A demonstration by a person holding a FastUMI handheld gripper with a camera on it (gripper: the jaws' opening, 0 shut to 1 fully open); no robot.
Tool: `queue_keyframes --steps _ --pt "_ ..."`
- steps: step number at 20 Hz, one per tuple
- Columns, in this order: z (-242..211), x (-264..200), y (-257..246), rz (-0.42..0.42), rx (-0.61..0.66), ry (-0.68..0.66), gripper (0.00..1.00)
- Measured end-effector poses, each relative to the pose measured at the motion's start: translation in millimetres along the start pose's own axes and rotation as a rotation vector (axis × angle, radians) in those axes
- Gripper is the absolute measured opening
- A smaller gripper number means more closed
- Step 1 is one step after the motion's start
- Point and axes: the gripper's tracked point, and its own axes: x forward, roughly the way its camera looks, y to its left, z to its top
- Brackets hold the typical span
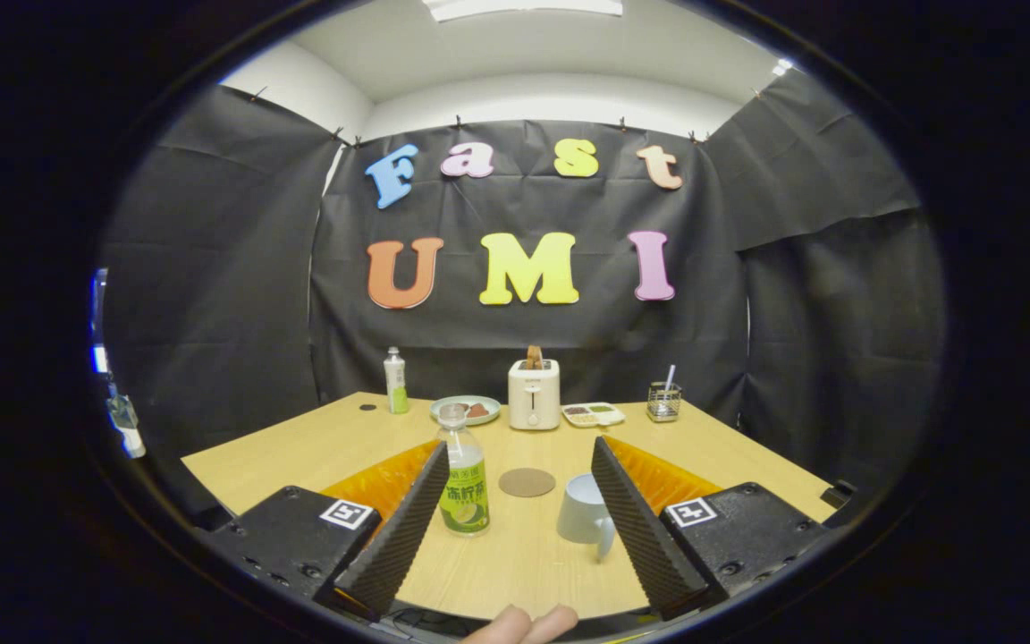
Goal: Take the bottle from table, then pour the juice into the cup, finally place the bottle on the coaster
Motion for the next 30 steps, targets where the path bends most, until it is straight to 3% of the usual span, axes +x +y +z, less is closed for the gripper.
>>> queue_keyframes --steps 17,21,24,30 --pt "-61 91 63 0.08 -0.024 0.1 1.0" --pt "-67 120 71 0.068 -0.023 0.104 1.0" --pt "-69 141 60 -0.007 -0.017 0.119 1.0" --pt "-66 168 65 -0.009 -0.001 0.106 0.96"
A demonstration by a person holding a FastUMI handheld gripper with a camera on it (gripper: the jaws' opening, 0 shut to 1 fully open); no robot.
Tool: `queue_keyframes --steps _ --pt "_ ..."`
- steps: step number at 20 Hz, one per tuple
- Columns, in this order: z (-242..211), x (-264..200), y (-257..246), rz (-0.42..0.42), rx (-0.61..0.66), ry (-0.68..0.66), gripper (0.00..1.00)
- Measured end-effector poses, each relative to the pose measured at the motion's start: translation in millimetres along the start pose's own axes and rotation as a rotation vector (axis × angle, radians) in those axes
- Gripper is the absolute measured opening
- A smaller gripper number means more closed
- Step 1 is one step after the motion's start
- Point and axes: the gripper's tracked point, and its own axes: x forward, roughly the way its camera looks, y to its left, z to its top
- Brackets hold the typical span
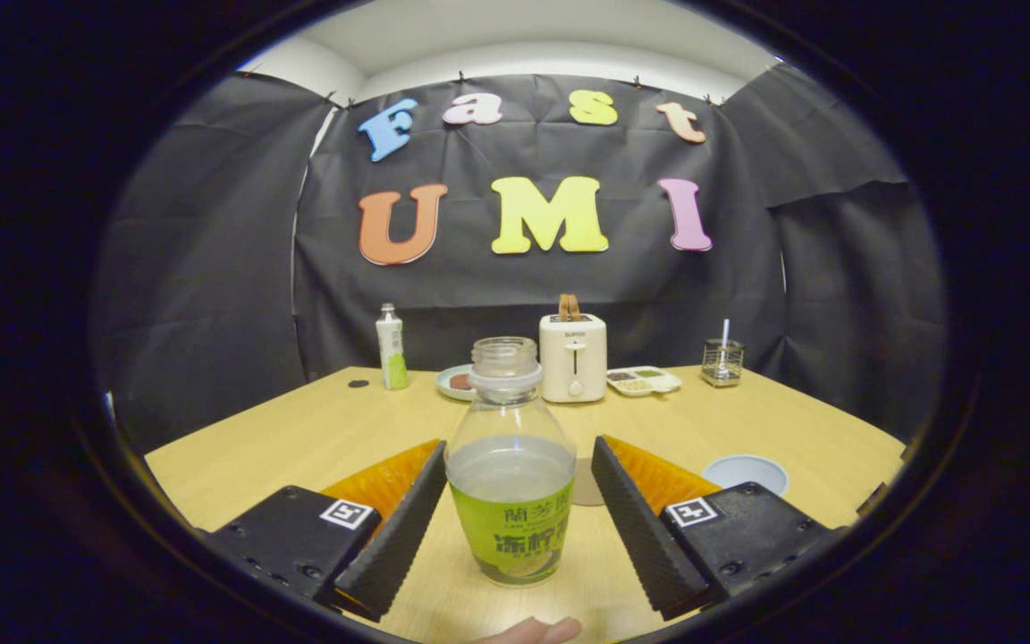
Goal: Take the bottle from table, then pour the juice into the cup, finally place the bottle on the coaster
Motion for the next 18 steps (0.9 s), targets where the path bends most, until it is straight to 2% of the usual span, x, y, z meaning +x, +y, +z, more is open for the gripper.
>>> queue_keyframes --steps 4,7,13,15,18 --pt "0 1 -1 -0.065 -0.069 0.006 0.87" --pt "-2 -3 2 -0.077 -0.087 0.033 0.8" --pt "6 -33 9 -0.035 -0.003 0.039 0.8" --pt "4 -42 0 -0.072 -0.012 0.057 0.8" --pt "7 -54 6 -0.019 0.052 0.052 0.8"
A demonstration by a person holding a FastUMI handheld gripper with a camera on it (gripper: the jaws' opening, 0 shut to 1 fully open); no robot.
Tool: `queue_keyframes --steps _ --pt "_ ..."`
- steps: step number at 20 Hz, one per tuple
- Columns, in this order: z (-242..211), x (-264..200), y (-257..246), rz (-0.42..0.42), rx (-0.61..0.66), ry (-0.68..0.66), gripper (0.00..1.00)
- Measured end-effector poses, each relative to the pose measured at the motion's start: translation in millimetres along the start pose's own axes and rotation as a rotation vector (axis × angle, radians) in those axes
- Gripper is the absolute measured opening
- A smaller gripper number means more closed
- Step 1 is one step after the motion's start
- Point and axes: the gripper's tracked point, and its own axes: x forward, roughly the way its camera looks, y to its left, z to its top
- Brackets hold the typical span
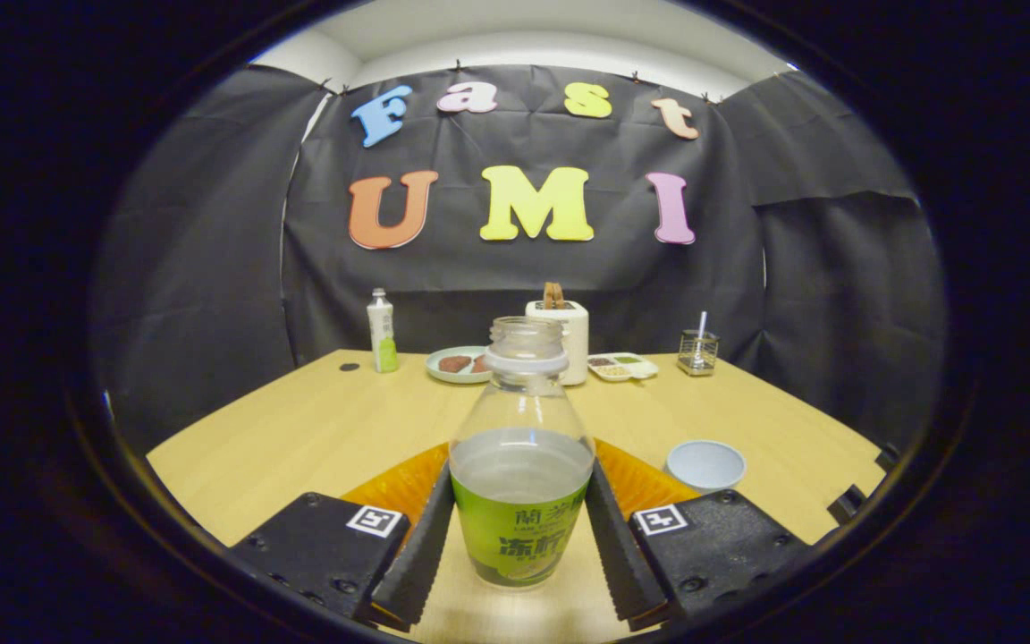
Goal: Take the bottle from table, then pour the juice into the cup, finally place the bottle on the coaster
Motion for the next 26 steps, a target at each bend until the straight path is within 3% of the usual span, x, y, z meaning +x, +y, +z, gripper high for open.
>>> queue_keyframes --steps 3,17,22,26 --pt "2 -7 -4 0.024 0.048 -0.003 0.8" --pt "8 -11 -8 0.102 0.497 0.034 0.79" --pt "20 -7 -7 0.185 0.748 0.021 0.79" --pt "23 0 -9 0.233 0.858 0.024 0.79"
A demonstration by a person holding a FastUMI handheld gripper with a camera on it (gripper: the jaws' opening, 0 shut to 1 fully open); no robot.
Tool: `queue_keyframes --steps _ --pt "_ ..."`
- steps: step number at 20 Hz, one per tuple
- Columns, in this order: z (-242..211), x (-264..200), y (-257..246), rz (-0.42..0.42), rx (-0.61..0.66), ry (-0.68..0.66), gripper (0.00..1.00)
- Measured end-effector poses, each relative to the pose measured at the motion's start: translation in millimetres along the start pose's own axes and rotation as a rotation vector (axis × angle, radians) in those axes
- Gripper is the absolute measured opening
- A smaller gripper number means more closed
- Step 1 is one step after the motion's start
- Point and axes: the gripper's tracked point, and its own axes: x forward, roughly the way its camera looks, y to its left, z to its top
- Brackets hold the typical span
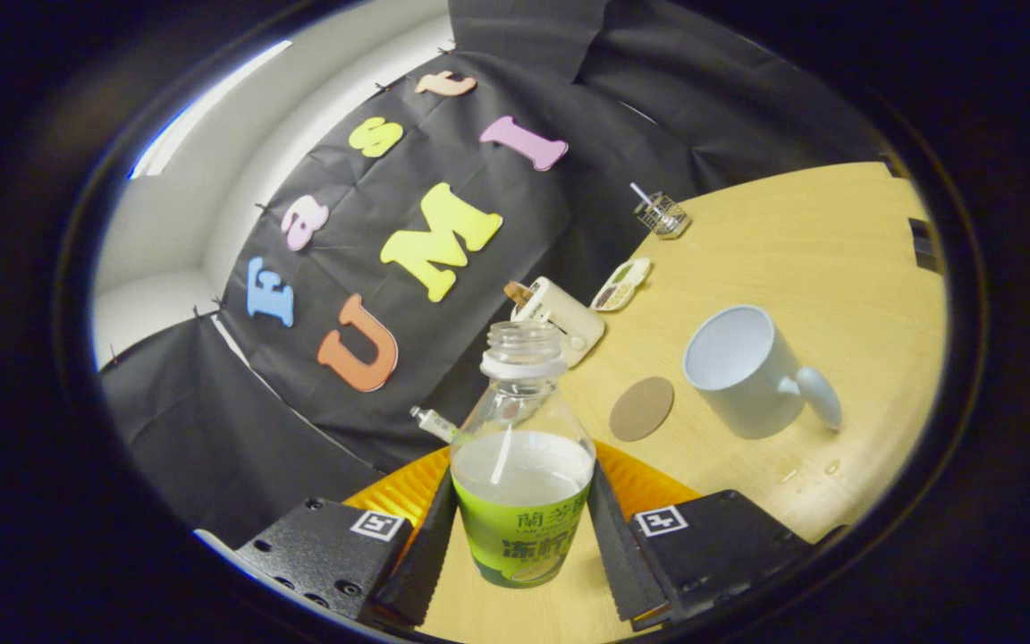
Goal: Take the bottle from table, then pour the juice into the cup, finally place the bottle on the coaster
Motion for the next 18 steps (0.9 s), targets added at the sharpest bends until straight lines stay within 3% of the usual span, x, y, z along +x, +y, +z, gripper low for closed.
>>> queue_keyframes --steps 7,18 --pt "19 8 -12 0.045 0.299 0.01 0.79" --pt "47 13 -2 0.258 0.64 0.038 0.78"
